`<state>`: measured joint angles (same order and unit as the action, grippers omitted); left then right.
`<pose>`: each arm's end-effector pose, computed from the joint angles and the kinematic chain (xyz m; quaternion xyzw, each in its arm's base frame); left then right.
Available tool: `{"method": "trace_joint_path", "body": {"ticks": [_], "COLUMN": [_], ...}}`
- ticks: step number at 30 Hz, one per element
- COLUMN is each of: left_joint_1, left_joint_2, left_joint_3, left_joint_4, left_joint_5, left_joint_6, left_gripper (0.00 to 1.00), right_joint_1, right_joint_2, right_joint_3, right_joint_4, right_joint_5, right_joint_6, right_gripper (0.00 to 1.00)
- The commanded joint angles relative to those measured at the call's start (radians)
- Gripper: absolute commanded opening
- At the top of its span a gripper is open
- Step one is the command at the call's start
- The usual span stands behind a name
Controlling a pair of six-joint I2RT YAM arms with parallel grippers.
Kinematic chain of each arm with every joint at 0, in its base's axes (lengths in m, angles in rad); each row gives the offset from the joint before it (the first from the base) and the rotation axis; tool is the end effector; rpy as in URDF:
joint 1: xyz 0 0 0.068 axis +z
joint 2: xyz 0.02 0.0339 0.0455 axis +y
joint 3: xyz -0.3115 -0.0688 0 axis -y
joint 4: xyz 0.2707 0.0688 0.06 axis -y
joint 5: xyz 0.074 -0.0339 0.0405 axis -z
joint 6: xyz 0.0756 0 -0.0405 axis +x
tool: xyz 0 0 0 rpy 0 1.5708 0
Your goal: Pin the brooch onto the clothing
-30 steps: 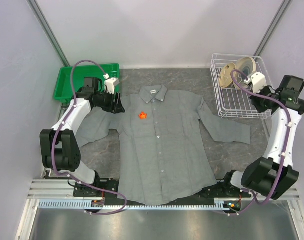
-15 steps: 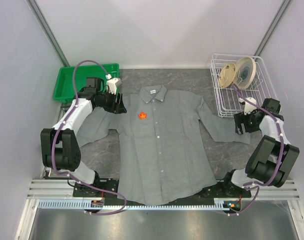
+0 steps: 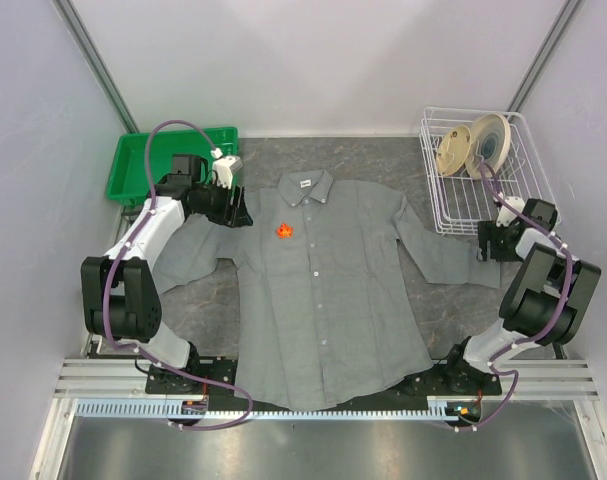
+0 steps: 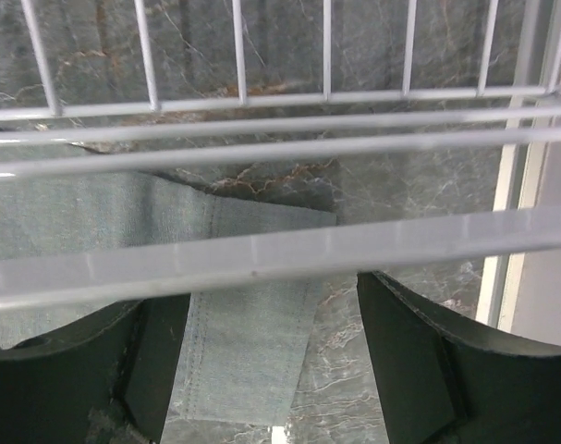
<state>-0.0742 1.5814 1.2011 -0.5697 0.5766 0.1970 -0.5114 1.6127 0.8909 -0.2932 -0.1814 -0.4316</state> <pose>0.3728 -0.0690 0.2685 0.2095 0.8928 -0.2523 0.3089 0.3155 -0.1614 0.1649 0.0134 0.9579 -0.0465 0.2830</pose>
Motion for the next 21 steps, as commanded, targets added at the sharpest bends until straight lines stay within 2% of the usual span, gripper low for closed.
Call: {"method": "trace_joint_path", "body": {"ticks": [1, 7, 9, 10, 11, 12, 13, 15, 16, 19, 21], "left_joint_1": [-0.001, -0.001, -0.001, -0.001, -0.001, -0.001, 0.001, -0.001, -0.001, -0.001, -0.001], "left_joint_2": [-0.003, 0.009, 0.011, 0.012, 0.015, 0.017, 0.020, 0.020, 0.020, 0.020, 0.015], "left_joint_3": [0.020, 0.021, 0.026, 0.026, 0.028, 0.029, 0.029, 0.031, 0.031, 0.029, 0.022], "left_joint_4": [0.025, 0.025, 0.025, 0.025, 0.025, 0.025, 0.025, 0.024, 0.024, 0.027, 0.034], "left_joint_5": [-0.003, -0.009, -0.009, -0.011, -0.011, -0.012, -0.012, -0.014, -0.014, -0.012, -0.009], "left_joint_6": [-0.004, 0.005, 0.007, 0.009, 0.009, 0.009, 0.010, 0.013, 0.013, 0.009, 0.007], "left_gripper": [0.62, 0.62, 0.62, 0.62, 0.62, 0.62, 0.62, 0.62, 0.62, 0.62, 0.62], "right_joint_1": [-0.010, -0.012, -0.013, -0.013, -0.013, -0.013, -0.013, -0.013, -0.015, -0.015, -0.013], "right_joint_2": [0.023, 0.036, 0.045, 0.050, 0.052, 0.050, 0.046, 0.018, 0.004, -0.078, -0.158], "right_joint_3": [-0.027, -0.078, -0.081, -0.079, -0.076, -0.070, -0.069, -0.061, -0.060, -0.046, -0.008], "right_joint_4": [0.034, 0.029, 0.026, 0.019, 0.013, 0.003, -0.016, -0.041, -0.070, -0.148, -0.216], "right_joint_5": [0.022, 0.022, 0.013, -0.003, -0.016, -0.030, -0.052, -0.066, -0.076, -0.133, -0.229], "right_joint_6": [0.044, 0.027, 0.016, 0.010, 0.004, -0.012, -0.018, -0.038, -0.044, -0.087, -0.110], "right_gripper": [0.80, 0.78, 0.70, 0.66, 0.50, 0.40, 0.23, 0.12, 0.01, 0.00, 0.00]}}
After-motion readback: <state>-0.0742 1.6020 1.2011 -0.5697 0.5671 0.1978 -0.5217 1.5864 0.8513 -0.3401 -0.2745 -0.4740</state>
